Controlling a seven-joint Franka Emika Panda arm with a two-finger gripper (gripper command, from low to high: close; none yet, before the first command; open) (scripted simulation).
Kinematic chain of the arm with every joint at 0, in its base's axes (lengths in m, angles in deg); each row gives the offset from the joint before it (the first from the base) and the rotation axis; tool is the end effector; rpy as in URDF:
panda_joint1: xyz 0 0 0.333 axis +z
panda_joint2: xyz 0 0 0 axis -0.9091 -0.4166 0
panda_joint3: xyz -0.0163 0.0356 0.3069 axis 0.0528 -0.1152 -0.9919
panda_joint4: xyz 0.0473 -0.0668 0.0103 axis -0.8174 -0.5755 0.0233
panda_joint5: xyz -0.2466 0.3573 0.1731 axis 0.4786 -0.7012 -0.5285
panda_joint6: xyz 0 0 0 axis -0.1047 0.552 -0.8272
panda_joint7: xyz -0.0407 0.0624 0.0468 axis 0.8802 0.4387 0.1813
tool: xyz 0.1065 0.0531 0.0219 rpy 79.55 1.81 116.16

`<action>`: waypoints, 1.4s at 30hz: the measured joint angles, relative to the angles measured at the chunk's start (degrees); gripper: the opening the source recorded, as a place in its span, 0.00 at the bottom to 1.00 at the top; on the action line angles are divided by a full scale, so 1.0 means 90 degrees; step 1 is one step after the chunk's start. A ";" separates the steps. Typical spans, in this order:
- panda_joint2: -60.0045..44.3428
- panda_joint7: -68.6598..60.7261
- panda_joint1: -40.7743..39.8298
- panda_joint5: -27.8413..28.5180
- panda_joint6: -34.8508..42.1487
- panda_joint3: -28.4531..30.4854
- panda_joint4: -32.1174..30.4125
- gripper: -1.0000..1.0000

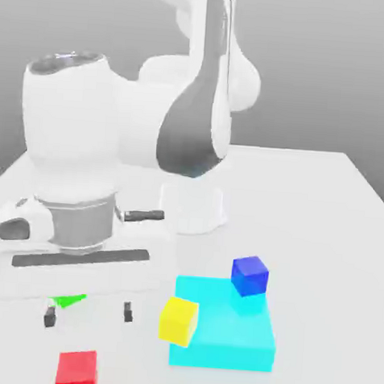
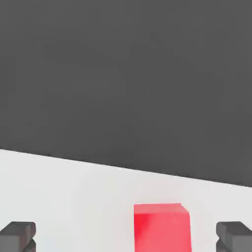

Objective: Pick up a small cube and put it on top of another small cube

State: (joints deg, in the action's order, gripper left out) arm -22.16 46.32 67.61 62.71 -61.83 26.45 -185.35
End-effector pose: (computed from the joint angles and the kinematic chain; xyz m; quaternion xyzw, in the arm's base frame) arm 0.5393 -0.1431 0.1445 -0.9513 0.3070 -0.0214 0.0207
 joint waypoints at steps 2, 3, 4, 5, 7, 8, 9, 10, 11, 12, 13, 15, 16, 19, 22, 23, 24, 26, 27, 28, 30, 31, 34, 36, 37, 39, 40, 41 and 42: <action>-0.0421 -0.0119 -0.0083 0.0047 -0.0207 0.0012 -0.0003 0.50; -0.0647 -0.0200 -0.0145 -0.0020 -0.0358 -0.0048 0.0030 0.50; -0.0880 -0.0292 -0.0201 -0.0128 -0.0522 -0.0119 0.0075 0.50; -0.1114 -0.0378 -0.0295 -0.0232 -0.0696 -0.0231 0.0123 0.50; -0.1484 -0.0511 -0.0454 -0.0403 -0.0976 -0.0424 0.0203 0.00; -0.1484 -0.0511 -0.0454 -0.0403 -0.0976 -0.0424 0.0203 0.00; -0.1484 -0.0510 -0.0454 -0.0402 -0.0975 -0.0424 0.0203 0.00; -0.1484 -0.0510 -0.0455 -0.0402 -0.0972 -0.0424 0.0203 0.00; -0.1484 -0.0509 -0.0455 -0.0401 -0.0968 -0.0424 0.0203 0.00; -0.1483 -0.0508 -0.0456 -0.0400 -0.0965 -0.0425 0.0203 0.00; -0.1550 -0.0531 -0.0485 -0.0429 -0.1017 -0.0461 0.0217 0.00; -0.1304 -0.0441 -0.0379 -0.0308 -0.0830 -0.0329 0.0162 0.00; -0.1104 -0.0362 -0.0308 -0.0199 -0.0679 -0.0235 0.0116 0.00; -0.0550 -0.0134 -0.0118 0.0108 -0.0141 -0.0049 0.0071 0.00; 0.0012 -0.0070 0.0114 0.0084 0.0188 -0.0253 -0.0240 0.00; 0.0215 -0.0052 0.0205 0.0063 0.0275 -0.0336 -0.0378 0.00; 0.0423 -0.0029 0.0294 0.0049 0.0358 -0.0423 -0.0521 0.00; 0.0848 0.0034 0.0469 0.0043 0.0516 -0.0603 -0.0815 0.00; 0.1066 0.0073 0.0597 0.0051 0.0593 -0.0694 -0.0964 0.00; 0.1285 0.0117 0.0762 0.0070 0.0665 -0.0782 -0.1115 0.00; 0.1732 0.0224 0.1032 0.0126 0.0813 -0.0907 -0.1416 0.00; 0.1958 0.0289 0.1143 0.0170 0.0884 -0.0962 -0.1567 0.00; 0.2645 0.0511 0.1322 0.0344 0.1090 -0.1199 -0.2025 0.00; 0.3107 0.0668 0.1438 0.0473 0.1224 -0.1416 -0.2330 0.00; 0.3339 0.0750 0.1507 0.0543 0.1285 -0.1517 -0.2487 0.00; 0.3805 0.0928 0.1572 0.0700 0.1308 -0.1753 -0.2864 0.00; 0.4038 0.1019 0.1591 0.0782 0.1298 -0.1876 -0.3067 0.00; 0.4270 0.1111 0.1608 0.0867 0.1286 -0.1999 -0.3272 0.00; 0.4486 0.1204 0.1597 0.0955 0.1221 -0.2113 -0.3494 0.00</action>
State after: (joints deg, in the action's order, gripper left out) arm 18.22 57.16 81.98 71.30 -50.84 7.43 -216.80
